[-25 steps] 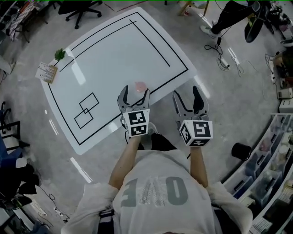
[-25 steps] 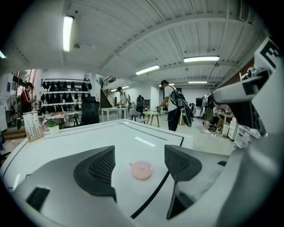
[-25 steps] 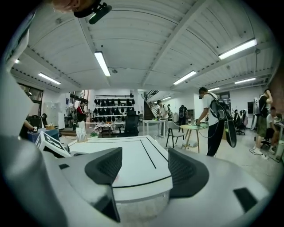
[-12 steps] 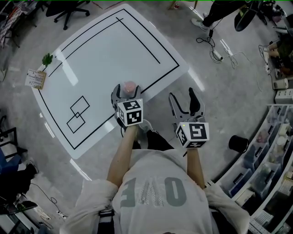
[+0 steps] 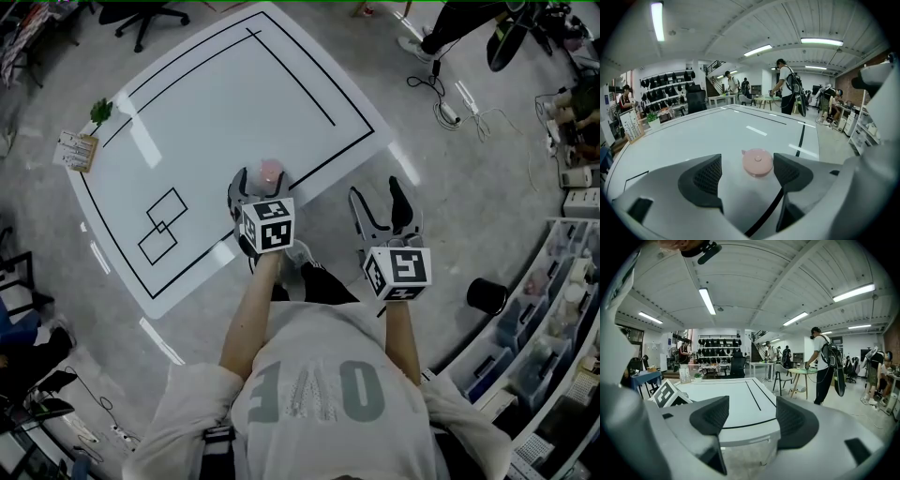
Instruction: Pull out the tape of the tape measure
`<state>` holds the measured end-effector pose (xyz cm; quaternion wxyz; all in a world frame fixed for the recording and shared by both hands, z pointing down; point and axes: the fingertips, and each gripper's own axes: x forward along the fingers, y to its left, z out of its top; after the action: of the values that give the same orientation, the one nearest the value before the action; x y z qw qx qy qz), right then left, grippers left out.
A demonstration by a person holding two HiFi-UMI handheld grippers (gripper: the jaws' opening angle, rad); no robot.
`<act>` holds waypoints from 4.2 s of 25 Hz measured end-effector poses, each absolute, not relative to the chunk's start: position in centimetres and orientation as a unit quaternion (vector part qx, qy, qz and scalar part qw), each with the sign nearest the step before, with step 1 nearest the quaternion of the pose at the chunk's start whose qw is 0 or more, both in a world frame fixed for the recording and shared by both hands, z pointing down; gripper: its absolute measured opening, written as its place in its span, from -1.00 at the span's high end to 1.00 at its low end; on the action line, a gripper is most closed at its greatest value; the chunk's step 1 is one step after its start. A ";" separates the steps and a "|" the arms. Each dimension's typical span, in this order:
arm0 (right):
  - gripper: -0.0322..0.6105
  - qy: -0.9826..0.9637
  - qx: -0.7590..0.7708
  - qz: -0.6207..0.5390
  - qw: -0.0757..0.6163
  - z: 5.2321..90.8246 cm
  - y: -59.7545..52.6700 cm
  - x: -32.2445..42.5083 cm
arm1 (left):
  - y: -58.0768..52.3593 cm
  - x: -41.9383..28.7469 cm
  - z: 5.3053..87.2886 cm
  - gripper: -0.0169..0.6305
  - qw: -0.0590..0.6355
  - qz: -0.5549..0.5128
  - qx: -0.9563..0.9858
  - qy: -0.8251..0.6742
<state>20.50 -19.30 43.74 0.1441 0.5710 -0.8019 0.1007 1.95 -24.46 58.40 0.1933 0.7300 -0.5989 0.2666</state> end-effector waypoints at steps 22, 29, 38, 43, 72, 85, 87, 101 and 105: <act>-0.07 -0.810 0.554 0.109 0.156 44.8 -19.0 18.9 | -25.4 0.0 56.2 -0.06 0.137 0.250 0.788 -0.546; -0.07 -0.804 0.563 0.117 0.151 45.1 -19.0 19.8 | -26.7 2.4 57.6 -0.05 0.126 0.294 0.828 -0.461; -0.07 -0.794 0.574 0.137 0.148 46.1 -19.2 21.4 | -26.8 2.8 59.4 0.03 0.143 0.339 0.828 -0.424; -0.07 -0.798 0.568 0.140 0.146 46.4 -19.4 21.0 | -26.7 3.1 59.7 0.13 0.158 0.348 0.834 -0.398; -0.05 -0.866 0.488 0.037 0.098 38.4 -22.1 14.3 | -26.5 -3.2 39.2 0.23 -0.003 0.215 0.813 -0.542; -0.03 -0.918 0.395 -0.024 0.034 32.7 -21.2 6.2 | -15.4 -13.7 26.7 0.23 -0.108 0.044 0.682 -0.722; -0.02 -0.918 0.395 -0.025 0.036 32.6 -20.9 5.6 | -14.6 -14.5 26.5 0.23 -0.113 0.050 0.673 -0.729; -0.02 -0.926 0.373 -0.047 0.042 31.9 -20.4 4.2 | -13.3 -14.7 26.0 0.23 -0.169 0.125 0.672 -0.710; -0.02 -0.943 0.318 -0.089 0.048 30.6 -19.5 1.7 | -13.2 -12.4 27.7 0.23 -0.200 0.228 0.700 -0.647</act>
<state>1.68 -19.48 30.57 0.0479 0.3179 -0.9427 -0.0890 -12.41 -13.19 27.69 -0.1999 0.6996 -0.6469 0.2282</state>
